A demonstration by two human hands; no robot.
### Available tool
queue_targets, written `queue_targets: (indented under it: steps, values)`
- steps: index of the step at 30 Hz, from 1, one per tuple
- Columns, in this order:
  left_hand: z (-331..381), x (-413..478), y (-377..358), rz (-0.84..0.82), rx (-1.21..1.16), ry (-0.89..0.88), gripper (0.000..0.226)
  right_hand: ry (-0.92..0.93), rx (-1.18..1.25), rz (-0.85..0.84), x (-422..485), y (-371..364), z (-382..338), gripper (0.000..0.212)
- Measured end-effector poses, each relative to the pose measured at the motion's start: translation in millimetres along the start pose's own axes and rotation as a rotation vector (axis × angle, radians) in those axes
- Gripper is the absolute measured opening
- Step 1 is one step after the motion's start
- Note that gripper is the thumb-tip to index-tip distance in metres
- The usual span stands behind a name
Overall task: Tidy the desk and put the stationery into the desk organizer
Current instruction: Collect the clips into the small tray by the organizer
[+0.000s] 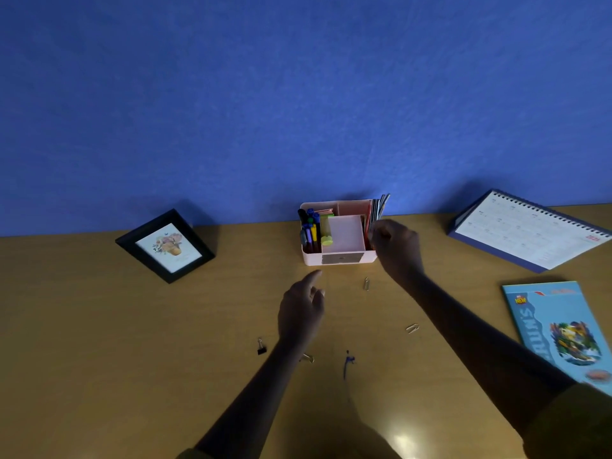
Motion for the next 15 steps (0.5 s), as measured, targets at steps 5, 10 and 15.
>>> queue_targets:
  steps: [5, 10, 15]
  values:
    - [4.2, 10.1, 2.0, -0.021, 0.078, -0.048, 0.067, 0.032, -0.047, -0.292, -56.6, -32.1, -6.8, 0.035]
    - [6.6, 15.8, 2.5, -0.048, 0.128, -0.042, 0.074, 0.023, -0.385, -0.539, -75.0, -59.2, -4.2, 0.078]
    - [6.5, 15.3, 2.5, -0.085, 0.170, -0.023, 0.077, 0.033, -0.504, -0.558, -77.6, -65.3, -1.7, 0.094]
Point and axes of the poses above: each hand's wrist, its own x-axis towards the middle knuckle, its own y-axis out of the back of the hand, z = x × y, the point moved 1 cm from there along x, towards the middle knuckle, and after that the axes turned 1 degree about -z, right-handed, at the moved point
